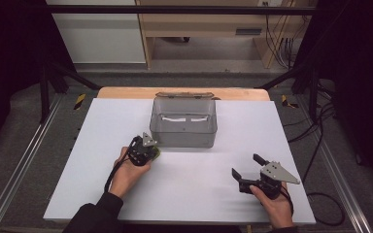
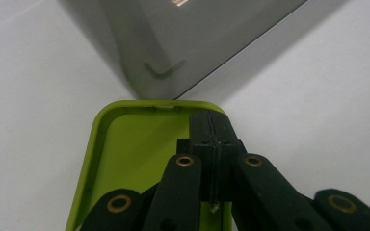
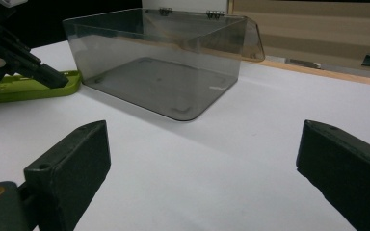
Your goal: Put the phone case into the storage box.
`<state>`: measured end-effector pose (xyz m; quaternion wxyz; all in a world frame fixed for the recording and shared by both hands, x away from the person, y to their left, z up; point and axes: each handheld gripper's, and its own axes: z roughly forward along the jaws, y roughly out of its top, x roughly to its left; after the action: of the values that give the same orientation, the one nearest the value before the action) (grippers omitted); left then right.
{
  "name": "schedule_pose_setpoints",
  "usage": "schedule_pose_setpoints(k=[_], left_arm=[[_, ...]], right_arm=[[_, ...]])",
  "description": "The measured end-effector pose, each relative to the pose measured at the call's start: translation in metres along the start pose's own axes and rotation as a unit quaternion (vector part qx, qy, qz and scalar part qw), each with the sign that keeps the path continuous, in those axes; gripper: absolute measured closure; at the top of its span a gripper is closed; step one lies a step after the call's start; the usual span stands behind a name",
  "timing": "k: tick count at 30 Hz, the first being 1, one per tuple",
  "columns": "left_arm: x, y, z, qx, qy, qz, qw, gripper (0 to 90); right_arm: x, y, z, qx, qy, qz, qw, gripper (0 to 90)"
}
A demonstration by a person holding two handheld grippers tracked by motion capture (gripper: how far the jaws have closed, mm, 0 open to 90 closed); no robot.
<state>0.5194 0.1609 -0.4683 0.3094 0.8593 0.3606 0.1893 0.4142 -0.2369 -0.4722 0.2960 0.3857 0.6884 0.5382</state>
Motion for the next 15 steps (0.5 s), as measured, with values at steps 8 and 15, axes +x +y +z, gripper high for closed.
schedule_pose_setpoints(k=[8, 15], left_arm=[[-0.020, -0.002, -0.004, -0.008, -0.046, 0.012, 0.9988, 90.0], [-0.054, 0.006, -0.003, -0.002, -0.069, 0.054, 0.9962, 90.0]], right_arm=[[0.000, -0.001, 0.000, 0.006, -0.003, -0.004, 1.0000, 4.9], [0.003, -0.001, -0.001, 0.010, -0.005, -0.015, 0.9998, 4.9]])
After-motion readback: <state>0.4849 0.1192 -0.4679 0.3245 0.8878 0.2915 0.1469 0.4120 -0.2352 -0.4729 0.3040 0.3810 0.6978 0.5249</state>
